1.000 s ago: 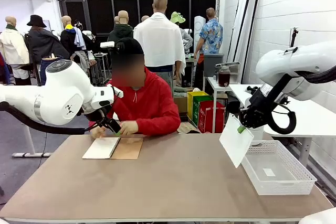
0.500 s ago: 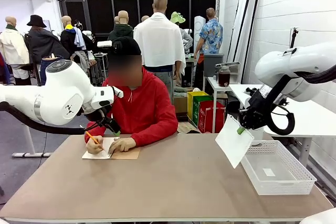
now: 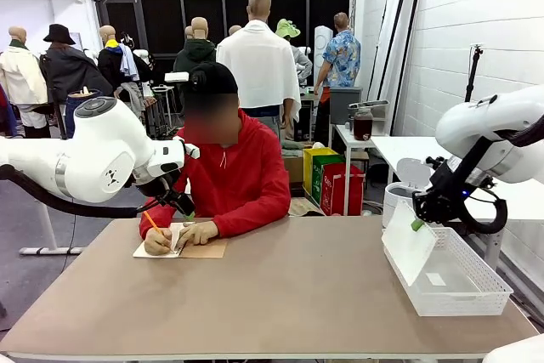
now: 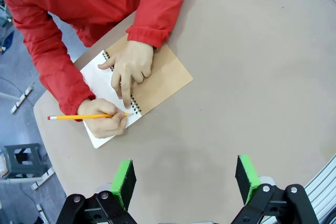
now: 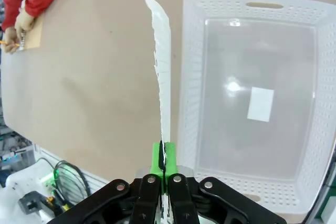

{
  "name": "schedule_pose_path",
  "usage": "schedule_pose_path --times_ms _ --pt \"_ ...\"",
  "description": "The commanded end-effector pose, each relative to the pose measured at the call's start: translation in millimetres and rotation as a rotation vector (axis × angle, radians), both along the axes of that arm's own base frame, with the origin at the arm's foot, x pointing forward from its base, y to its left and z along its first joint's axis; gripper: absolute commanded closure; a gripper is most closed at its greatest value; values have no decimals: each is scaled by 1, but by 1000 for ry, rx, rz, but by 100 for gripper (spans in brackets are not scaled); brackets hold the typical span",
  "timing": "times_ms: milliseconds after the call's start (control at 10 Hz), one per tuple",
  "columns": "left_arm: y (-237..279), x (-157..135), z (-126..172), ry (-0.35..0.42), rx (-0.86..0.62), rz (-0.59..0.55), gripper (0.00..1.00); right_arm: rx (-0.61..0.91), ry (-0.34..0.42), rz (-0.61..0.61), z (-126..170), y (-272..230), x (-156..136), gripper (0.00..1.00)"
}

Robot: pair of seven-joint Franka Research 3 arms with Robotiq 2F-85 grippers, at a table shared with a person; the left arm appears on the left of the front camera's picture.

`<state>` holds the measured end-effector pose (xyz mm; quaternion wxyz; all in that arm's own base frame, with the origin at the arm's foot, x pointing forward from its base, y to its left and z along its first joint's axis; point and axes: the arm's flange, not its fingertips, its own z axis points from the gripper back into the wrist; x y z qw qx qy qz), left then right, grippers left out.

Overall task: Sort the paper based on its condition.
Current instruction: If a person hands you a paper, place it in the Organizing basket , and if it's crumpled, put it in the Trash can.

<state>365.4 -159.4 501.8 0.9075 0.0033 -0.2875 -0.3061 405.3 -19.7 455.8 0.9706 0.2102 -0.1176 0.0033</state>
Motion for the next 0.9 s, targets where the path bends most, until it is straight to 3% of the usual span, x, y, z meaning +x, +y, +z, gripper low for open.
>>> schedule_pose_path --times_ms 0,800 --pt "1 1 -1 -3 -1 -7 0 -14 -12 21 -7 -16 8 100" --pt "1 1 -1 -3 -1 -7 0 -41 35 -21 -38 -57 36 100"
